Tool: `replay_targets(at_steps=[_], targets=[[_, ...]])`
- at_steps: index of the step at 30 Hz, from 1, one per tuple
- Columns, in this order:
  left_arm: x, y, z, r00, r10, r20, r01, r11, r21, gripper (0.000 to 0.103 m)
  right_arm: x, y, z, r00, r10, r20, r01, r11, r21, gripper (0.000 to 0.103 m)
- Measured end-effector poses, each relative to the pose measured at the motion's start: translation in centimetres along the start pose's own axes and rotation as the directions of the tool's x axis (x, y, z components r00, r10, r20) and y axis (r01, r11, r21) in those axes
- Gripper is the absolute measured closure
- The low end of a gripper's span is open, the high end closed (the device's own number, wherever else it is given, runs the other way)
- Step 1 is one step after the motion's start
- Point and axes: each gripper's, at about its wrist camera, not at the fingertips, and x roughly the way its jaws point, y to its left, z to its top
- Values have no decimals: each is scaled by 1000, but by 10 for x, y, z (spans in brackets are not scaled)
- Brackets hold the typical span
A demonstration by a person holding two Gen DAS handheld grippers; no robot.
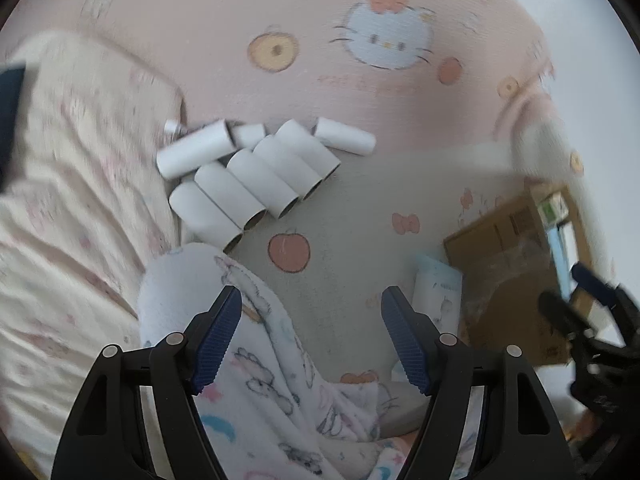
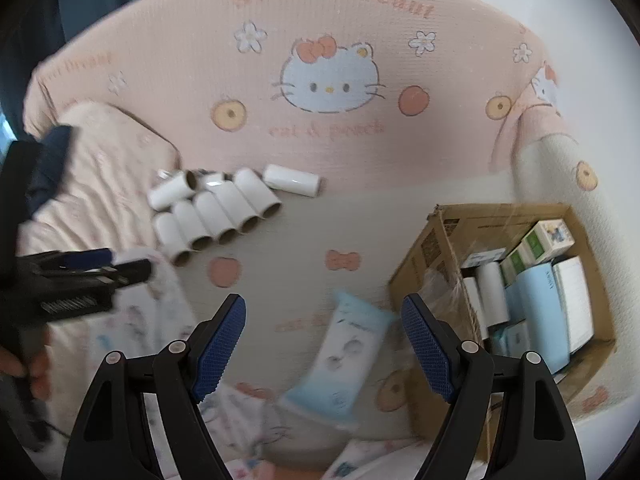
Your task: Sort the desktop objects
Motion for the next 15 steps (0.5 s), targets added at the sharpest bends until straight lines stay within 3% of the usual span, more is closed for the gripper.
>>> replay_targets(at_steps=[3,5,7,11,15], targets=[[6,20,6,1000,-3,24,4,999,-43,27,24,-1,5,996,30,-82,-26,999,42,24],[10,32,12,998,27,49,-25,999,-47,27,31,-2,7,994,85,-74,-80,995,65,24],[17,46,17,996,36,82,-31,998,-54,27,40,5,13,994,75,-82,-71,996,49,24],[31,77,25,994,-22,111,35,993,-111,27,48,32,25,999,39,-18,-40,996,-77,24],[39,99,31,986,-53,155,76,986,-145,32,57,68,38,996,50,79,-30,971,-238,24]])
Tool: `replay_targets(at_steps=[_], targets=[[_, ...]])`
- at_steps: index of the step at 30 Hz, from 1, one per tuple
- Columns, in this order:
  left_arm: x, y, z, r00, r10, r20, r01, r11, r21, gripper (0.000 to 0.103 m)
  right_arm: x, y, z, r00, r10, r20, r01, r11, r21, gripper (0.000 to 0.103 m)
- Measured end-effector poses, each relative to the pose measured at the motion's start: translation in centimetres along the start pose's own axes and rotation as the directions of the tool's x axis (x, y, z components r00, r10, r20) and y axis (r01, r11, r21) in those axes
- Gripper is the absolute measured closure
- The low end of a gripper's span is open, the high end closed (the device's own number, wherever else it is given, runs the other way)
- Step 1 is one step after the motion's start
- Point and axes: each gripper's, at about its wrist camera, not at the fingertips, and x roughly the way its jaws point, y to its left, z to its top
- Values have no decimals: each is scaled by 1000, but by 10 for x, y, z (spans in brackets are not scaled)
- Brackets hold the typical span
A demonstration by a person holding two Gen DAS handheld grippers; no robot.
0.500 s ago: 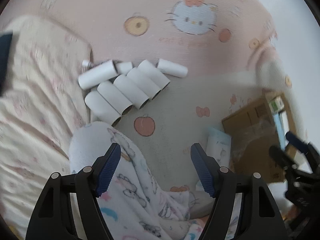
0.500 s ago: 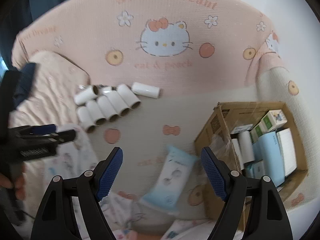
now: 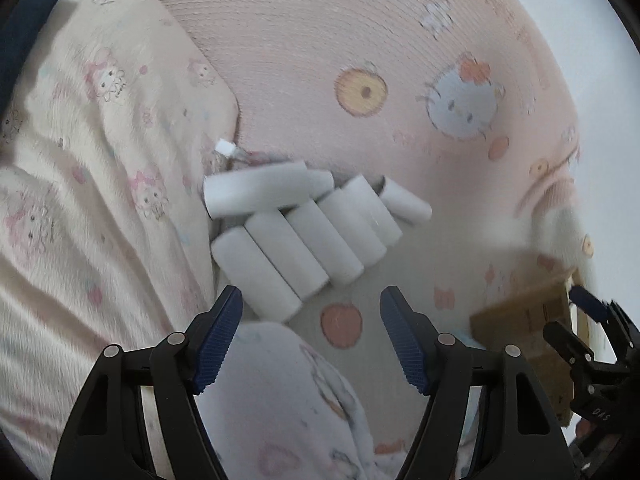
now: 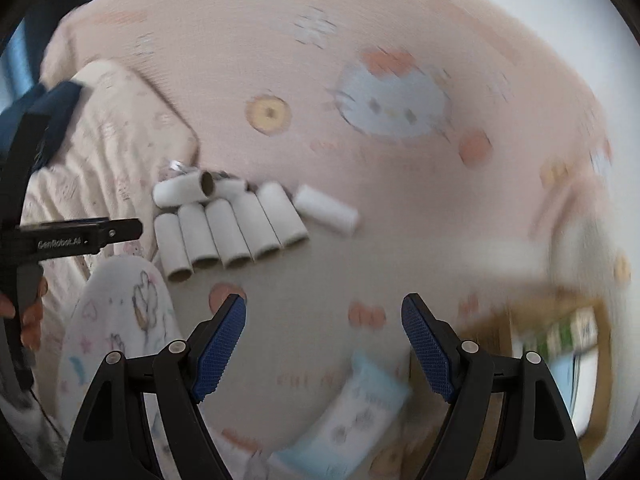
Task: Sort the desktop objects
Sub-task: 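Move both grippers to the row of white cardboard tubes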
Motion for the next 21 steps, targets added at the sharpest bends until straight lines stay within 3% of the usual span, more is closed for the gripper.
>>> replay_targets(at_steps=[3,8,11,14,17,21], targets=[[5,9,8,998,34,50,-36,999,38,33,16,14,17,997,59,55,-57,998,-34,24],[21,20,17,993,93,70,-99,991,86,33,45,30,41,973,209,98,-214,976,45,24],[32,35,23,998,41,46,-43,998,40,33,62,41,56,962,254,104,-260,964,56,24],[49,54,32,999,-35,14,35,998,-48,33,78,55,66,964,235,122,-238,971,7,24],[61,67,35,998,-64,8,65,990,-122,33,98,69,75,973,208,100,-202,977,-62,24],[74,76,43,996,-86,20,88,980,-176,33,128,82,80,970,236,61,-227,965,-128,24]])
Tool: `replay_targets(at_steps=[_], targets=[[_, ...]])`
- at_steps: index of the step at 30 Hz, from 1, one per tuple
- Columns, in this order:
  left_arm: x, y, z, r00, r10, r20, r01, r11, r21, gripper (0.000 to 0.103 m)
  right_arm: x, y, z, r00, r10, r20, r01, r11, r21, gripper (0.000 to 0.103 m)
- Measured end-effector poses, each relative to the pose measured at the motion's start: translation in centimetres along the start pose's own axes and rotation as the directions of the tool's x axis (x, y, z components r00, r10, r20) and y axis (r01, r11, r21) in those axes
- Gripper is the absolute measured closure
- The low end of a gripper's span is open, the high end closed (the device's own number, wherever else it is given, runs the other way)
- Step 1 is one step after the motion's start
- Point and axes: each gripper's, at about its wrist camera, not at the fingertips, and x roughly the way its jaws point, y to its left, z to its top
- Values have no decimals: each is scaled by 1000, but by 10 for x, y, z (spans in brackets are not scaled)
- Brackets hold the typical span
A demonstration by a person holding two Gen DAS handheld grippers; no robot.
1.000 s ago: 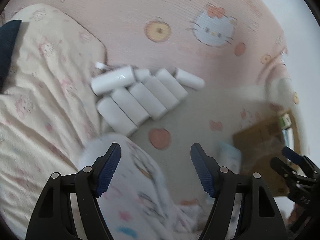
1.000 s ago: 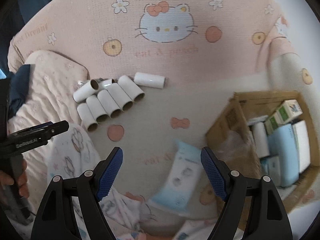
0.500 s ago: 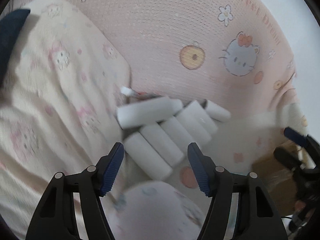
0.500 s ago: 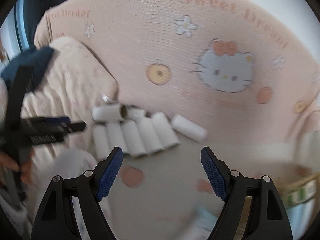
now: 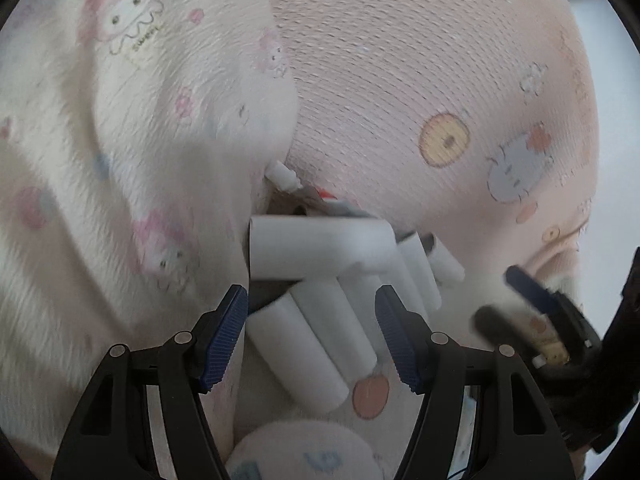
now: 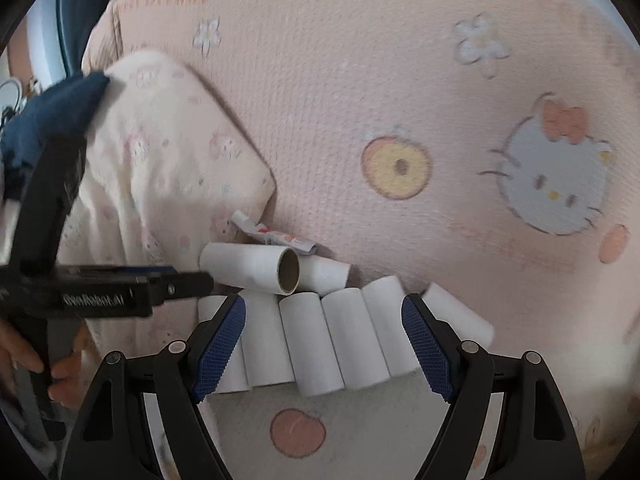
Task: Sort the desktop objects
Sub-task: 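Move both grippers to the row of white cardboard tubes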
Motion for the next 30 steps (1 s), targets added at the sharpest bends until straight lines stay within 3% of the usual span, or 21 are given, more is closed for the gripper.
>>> replay_targets(at_steps=[4,13,18,20,23,25,30], targets=[[9,6,11,999,23,31,-22,999,-49,33,26,3,4,999,23,-45,-23,1000,0,24],[28,21,27,998,-51,25,55,982,-183,34,57,-6,11,990,131,-51,-125,986,113,24],[35,25,27,998,-57,27,61,976,-210,52,71,-10,10,979,200,-46,-189,966,174,24],[37,24,27,998,-56,23,60,977,-204,55,74,-8,11,976,214,-42,-204,964,170,24],[36,27,27,997,-74,25,77,976,-205,55,75,-6,11,964,265,-30,-255,949,187,31],[34,27,27,995,-91,27,95,974,-204,55,76,-3,12,961,273,-32,-263,947,186,44],[32,19,26,991,-136,11,136,973,-189,55,87,4,17,945,324,-49,-308,929,203,46]])
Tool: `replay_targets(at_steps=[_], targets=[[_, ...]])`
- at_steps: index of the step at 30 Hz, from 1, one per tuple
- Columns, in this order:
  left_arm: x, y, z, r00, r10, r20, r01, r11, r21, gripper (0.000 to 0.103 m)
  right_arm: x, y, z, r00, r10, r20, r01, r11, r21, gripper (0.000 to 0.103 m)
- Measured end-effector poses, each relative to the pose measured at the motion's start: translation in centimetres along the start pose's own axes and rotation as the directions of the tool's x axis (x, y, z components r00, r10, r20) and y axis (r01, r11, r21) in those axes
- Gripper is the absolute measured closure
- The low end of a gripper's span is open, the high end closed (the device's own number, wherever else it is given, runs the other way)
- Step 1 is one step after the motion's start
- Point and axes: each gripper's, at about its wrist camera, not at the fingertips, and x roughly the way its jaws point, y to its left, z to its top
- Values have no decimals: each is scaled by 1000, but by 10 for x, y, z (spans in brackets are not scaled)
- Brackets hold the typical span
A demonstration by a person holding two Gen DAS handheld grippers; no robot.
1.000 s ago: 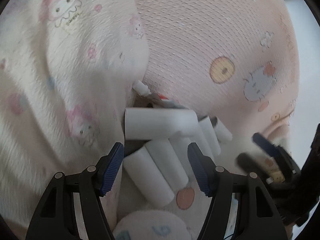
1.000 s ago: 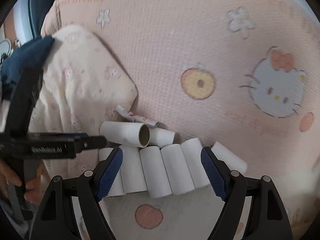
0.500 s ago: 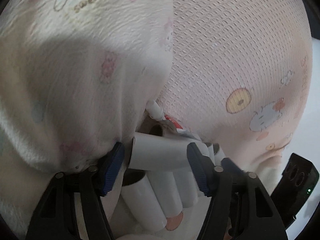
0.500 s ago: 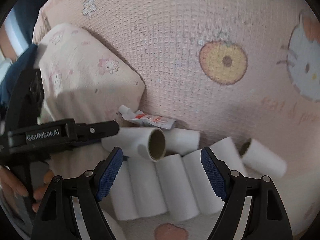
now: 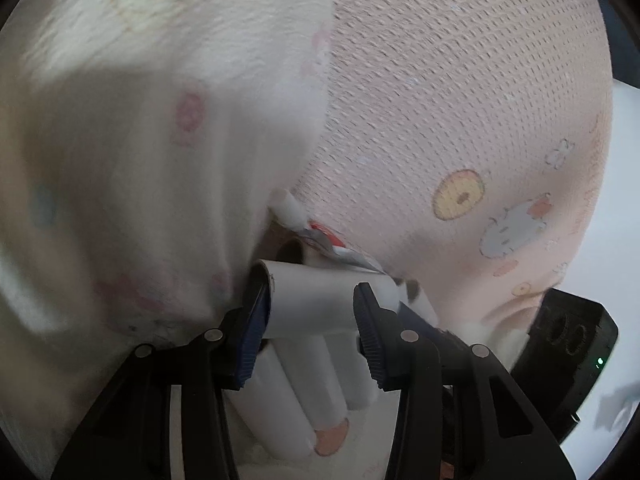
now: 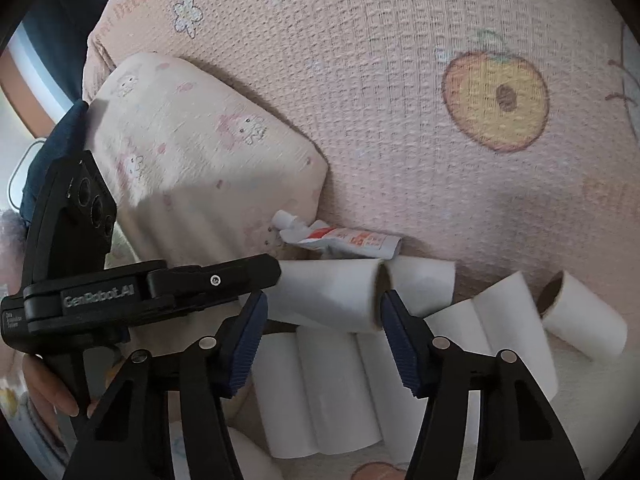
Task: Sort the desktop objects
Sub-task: 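Move both grippers to the row of white cardboard tubes, then pull one white cardboard tube out of the row with both grippers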
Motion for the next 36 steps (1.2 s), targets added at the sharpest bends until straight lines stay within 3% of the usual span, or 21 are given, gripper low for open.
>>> replay_targets(at_steps=[10,22,29,36], targets=[[-3,-33,-15,999,-12,-50,16,997,77,55,-21,-14,-10,1000,-10,-25,11,998,66,46],[16,-113,-82,979,8,-204,48,961,271,55,-107,-51,-80,995,-99,-28,103,976,191,46],[50,-136,-129,940,71,-335,55,934,353,55,-135,-74,-139,988,-144,-62,155,953,260,45],[93,-124,-162,884,149,-443,22,933,358,55,-121,-108,-189,990,-84,-111,122,903,411,45]])
